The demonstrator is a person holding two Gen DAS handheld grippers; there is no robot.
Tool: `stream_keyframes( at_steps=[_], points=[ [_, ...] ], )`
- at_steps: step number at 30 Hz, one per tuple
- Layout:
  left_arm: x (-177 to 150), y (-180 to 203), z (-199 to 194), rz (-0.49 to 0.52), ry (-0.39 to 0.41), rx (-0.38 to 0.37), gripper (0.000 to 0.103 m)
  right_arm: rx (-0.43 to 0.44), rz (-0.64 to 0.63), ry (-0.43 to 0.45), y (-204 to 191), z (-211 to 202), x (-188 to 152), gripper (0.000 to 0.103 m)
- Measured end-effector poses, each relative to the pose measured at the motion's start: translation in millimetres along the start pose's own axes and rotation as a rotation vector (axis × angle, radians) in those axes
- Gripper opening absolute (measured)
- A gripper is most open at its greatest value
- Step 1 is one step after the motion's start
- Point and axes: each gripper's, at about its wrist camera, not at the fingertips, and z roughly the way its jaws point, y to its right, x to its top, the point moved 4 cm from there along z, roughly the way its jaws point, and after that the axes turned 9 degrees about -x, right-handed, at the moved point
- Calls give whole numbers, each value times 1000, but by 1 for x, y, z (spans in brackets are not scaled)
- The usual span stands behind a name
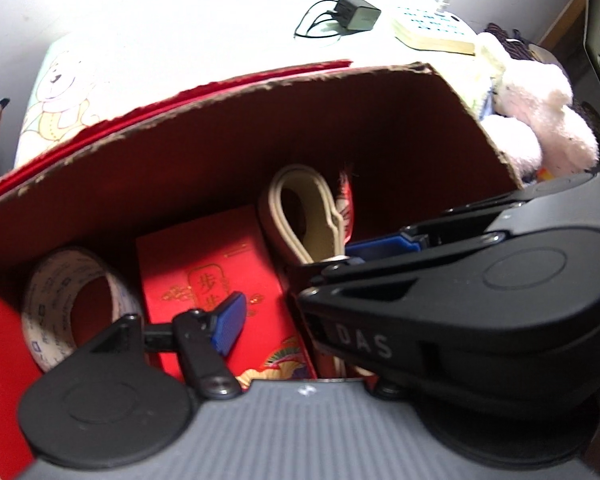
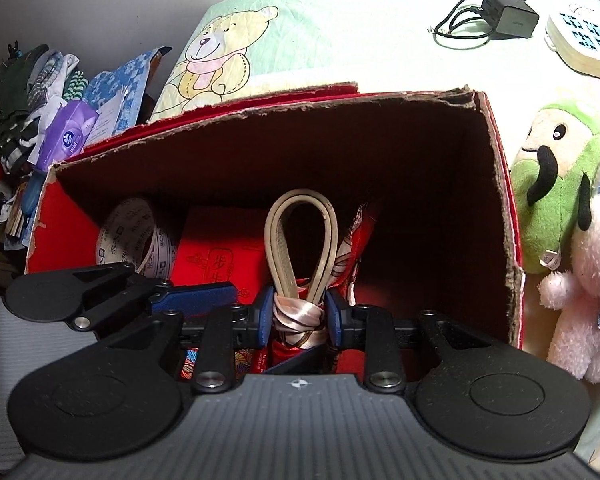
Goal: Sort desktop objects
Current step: 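Lower the beige strap into the red box and open the right gripper, then withdraw the right gripper up out of the red box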
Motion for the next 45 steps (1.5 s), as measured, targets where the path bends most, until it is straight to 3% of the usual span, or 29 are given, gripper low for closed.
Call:
stream_keyframes(
  at_steps=[11, 17, 27, 45],
  points=[
    [-7, 2, 0, -3, 20, 77, 64, 66, 26, -6, 0, 1, -3, 32],
    [-10, -2, -2, -18, 35, 82, 64, 86, 38, 14, -1, 1, -5, 34],
    [-13, -4, -7, -63, 48, 91, 73, 103, 67, 59, 2, -2, -7, 33],
    [-8, 0, -13, -98, 47, 135, 75, 147, 78, 109, 4, -7, -8, 34]
  ],
)
